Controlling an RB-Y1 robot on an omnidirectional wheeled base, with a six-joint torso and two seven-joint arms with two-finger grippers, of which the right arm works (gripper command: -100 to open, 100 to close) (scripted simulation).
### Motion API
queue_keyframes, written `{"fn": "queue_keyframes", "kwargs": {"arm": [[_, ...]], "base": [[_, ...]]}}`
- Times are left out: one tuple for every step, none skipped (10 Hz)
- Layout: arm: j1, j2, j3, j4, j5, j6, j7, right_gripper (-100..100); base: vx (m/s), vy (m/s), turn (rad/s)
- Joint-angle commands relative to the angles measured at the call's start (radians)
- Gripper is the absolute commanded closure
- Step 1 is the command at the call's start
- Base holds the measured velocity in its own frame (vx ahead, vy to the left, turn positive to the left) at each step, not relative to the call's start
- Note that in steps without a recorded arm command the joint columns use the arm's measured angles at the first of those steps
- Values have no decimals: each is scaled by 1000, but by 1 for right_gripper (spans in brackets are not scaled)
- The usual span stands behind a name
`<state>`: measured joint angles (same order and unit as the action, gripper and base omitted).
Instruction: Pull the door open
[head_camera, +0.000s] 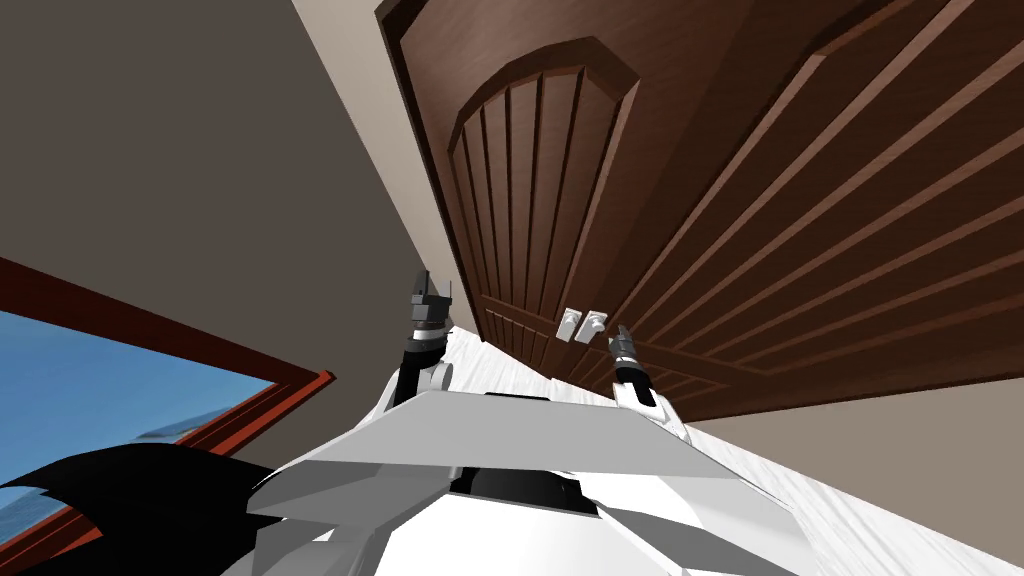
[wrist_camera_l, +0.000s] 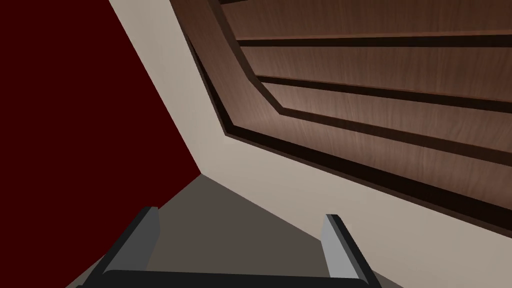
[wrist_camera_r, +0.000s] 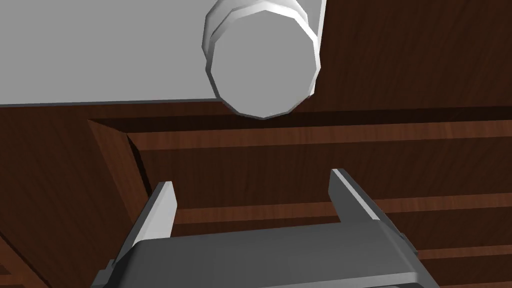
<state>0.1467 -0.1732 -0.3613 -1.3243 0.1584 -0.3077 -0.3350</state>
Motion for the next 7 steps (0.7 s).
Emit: {"fn": "queue_keyframes", "kwargs": {"arm": [[-11, 11, 25, -14, 2, 0, -4, -100], [-3, 5, 16, -15, 0, 2, -4, -100], [-3, 5, 16, -15, 0, 2, -4, 100], [-3, 5, 16, -15, 0, 2, -4, 100], [-3, 5, 16, -15, 0, 2, -4, 100], [-3, 5, 16, -15, 0, 2, -4, 100], [-3, 5, 16, -15, 0, 2, -4, 100]], "base": [[206, 153, 179], [91, 75, 30], [-9, -9, -31], [-35, -24, 17], [-27, -19, 31], [-16, -8, 12], [-7, 1, -3]]}}
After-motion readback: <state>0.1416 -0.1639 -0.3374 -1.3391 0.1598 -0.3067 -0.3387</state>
